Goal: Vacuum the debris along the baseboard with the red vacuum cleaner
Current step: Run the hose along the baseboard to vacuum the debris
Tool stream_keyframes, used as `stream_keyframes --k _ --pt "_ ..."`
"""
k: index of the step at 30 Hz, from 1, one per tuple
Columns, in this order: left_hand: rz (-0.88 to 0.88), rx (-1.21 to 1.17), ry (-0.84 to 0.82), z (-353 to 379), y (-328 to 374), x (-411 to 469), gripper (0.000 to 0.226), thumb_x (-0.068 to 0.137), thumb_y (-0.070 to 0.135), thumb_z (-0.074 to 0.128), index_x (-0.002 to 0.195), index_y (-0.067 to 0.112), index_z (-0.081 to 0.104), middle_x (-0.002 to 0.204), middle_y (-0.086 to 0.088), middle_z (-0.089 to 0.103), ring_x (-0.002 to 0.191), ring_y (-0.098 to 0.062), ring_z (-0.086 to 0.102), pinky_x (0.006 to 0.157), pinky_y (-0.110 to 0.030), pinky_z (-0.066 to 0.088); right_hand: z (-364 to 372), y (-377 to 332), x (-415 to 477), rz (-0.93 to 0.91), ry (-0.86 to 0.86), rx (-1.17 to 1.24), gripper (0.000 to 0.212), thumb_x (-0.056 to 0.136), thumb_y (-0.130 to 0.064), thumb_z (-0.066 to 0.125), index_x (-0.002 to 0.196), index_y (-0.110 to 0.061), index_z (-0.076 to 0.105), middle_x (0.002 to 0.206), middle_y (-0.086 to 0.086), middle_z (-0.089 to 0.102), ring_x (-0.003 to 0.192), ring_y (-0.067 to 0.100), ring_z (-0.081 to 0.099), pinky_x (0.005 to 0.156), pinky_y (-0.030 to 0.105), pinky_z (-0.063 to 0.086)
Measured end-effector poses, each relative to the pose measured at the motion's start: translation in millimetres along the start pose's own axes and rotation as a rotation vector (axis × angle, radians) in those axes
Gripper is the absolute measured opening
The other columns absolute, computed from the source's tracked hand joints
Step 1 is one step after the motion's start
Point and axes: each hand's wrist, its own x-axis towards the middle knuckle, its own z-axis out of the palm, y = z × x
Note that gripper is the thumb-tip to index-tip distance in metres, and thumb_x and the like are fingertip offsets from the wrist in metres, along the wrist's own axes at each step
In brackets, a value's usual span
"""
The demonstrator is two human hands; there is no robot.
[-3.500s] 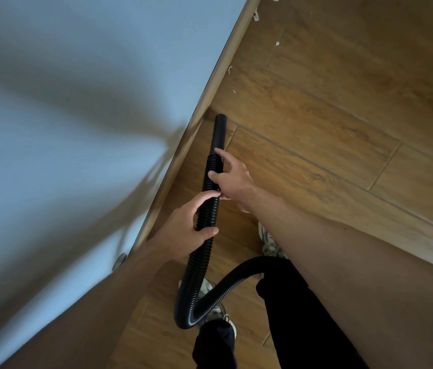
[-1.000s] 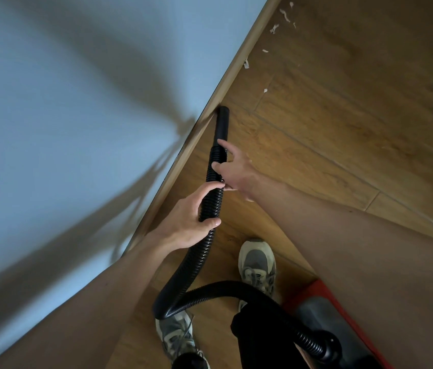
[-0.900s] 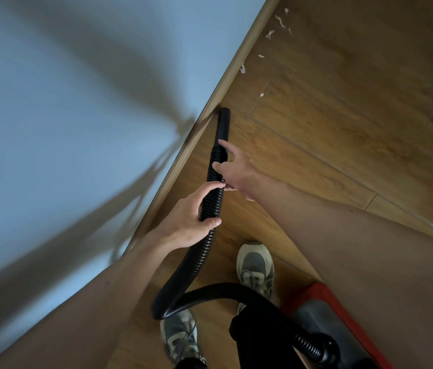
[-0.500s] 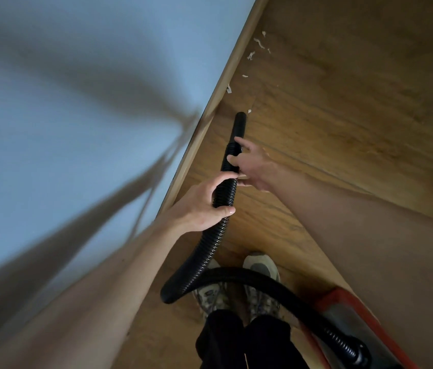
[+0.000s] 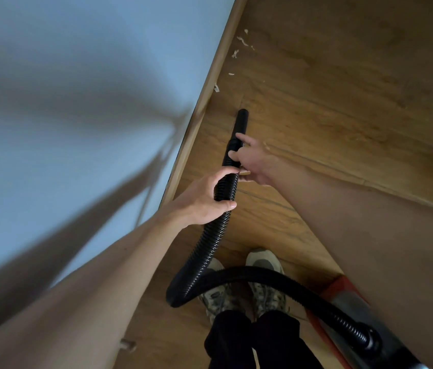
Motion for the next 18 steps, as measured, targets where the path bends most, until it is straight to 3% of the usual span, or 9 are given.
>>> stream_keyframes --k 2,6,11,18 --pt "-0.014 0.003 -0.005 -2.2 -2.2 -0.7 0.065 0.091 0.017 0.068 0.143 0.041 0.037 0.129 0.012 0.045 0.109 -0.003 0.041 0.067 -0.005 0.029 3.4 1.3 -0.2 0.000 0.010 0.014 0.065 0.097 -0.004 0.057 0.149 -0.039 0.040 0.119 0.007 0.065 0.100 0.024 0.067 0.063 0.036 0.052" --pt "-0.017 0.004 -0.002 -6.6 -4.2 -2.2 0.065 0.091 0.018 0.069 0.142 0.043 0.038 0.125 0.013 0.046 0.108 -0.003 0.042 0.069 -0.007 0.030 8.1 0.1 -0.1 0.005 0.025 0.008 0.064 0.097 -0.005 0.058 0.149 -0.039 0.040 0.121 0.007 0.064 0.100 0.025 0.067 0.061 0.035 0.052" --pt "-0.052 -0.055 0.035 -15.2 -4.8 -4.7 0.066 0.089 0.018 0.071 0.142 0.043 0.040 0.125 0.015 0.045 0.114 -0.005 0.040 0.092 -0.026 0.033 14.2 -15.8 2.7 -0.001 -0.031 -0.048 0.063 0.098 -0.004 0.054 0.149 -0.037 0.038 0.118 0.010 0.065 0.094 0.024 0.066 0.061 0.034 0.050" --pt "-0.073 -0.042 0.076 -26.1 2.0 -0.9 0.065 0.089 0.017 0.072 0.141 0.043 0.043 0.120 0.013 0.047 0.111 -0.009 0.046 0.091 -0.029 0.037 17.8 -29.3 7.1 -0.016 -0.069 -0.061 0.063 0.098 -0.004 0.053 0.150 -0.036 0.037 0.118 0.010 0.065 0.090 0.023 0.066 0.059 0.033 0.050"
